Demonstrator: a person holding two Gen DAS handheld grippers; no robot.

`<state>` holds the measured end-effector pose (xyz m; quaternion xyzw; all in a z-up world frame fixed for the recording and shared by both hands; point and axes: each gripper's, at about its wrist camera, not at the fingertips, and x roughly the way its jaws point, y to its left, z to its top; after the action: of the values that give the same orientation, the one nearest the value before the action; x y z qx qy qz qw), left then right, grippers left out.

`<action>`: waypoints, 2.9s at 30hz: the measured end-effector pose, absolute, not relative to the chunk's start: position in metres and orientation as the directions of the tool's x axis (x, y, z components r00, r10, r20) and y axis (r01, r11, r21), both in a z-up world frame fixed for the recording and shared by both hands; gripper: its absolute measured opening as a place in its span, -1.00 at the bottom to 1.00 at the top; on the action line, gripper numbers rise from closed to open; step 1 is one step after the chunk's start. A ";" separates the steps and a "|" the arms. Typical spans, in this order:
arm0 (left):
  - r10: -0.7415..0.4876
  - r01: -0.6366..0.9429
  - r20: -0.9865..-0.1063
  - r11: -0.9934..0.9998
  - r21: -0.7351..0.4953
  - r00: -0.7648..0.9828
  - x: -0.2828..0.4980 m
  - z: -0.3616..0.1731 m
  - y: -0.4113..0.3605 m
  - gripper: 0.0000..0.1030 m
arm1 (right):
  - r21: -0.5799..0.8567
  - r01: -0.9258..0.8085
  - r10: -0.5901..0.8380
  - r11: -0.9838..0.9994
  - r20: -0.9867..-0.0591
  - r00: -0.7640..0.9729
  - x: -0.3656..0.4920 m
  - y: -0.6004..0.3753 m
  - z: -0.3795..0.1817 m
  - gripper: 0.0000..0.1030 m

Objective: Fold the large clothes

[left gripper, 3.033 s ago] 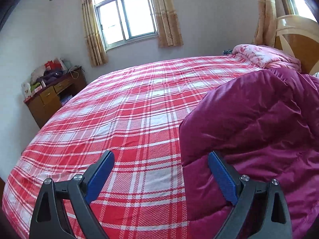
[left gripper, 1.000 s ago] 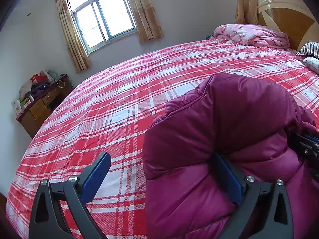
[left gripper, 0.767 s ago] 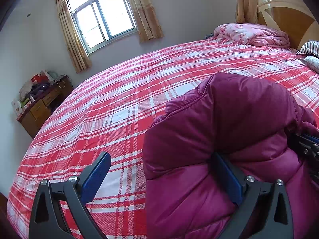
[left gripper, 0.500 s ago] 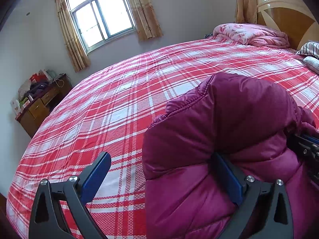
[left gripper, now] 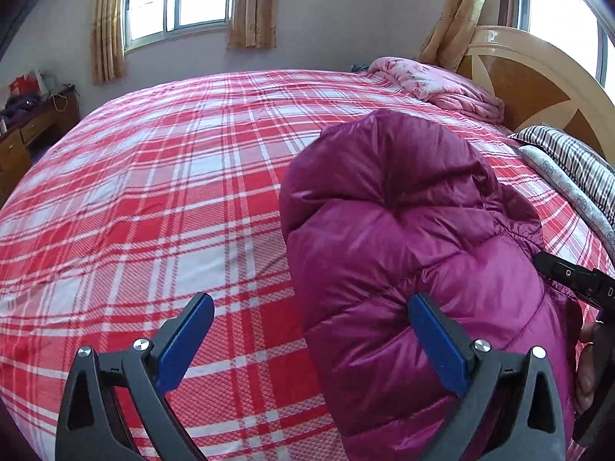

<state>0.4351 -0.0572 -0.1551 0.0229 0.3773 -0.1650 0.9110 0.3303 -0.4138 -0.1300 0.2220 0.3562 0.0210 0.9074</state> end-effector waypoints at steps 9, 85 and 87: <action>-0.420 0.304 -0.716 0.906 -0.295 0.558 0.448 -0.176 -0.055 0.97 | 0.556 0.031 0.385 0.830 -0.612 0.691 0.340 -0.417 -0.153 0.14; 0.002 -0.098 -0.700 0.990 -0.098 0.715 0.252 -0.122 0.277 -0.12 | 0.523 -0.482 0.704 0.703 -0.608 0.368 0.374 -0.021 -0.140 -0.57; 0.006 -0.111 -0.707 0.988 -0.103 0.708 0.253 -0.127 0.280 -0.07 | 0.525 -0.473 0.700 0.708 -0.613 0.367 0.378 -0.020 -0.143 -0.57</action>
<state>0.2530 0.2796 -0.1275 -0.0690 0.3810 0.0317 0.9215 0.3784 -0.0201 -0.1427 0.1307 0.4331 0.3593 0.8163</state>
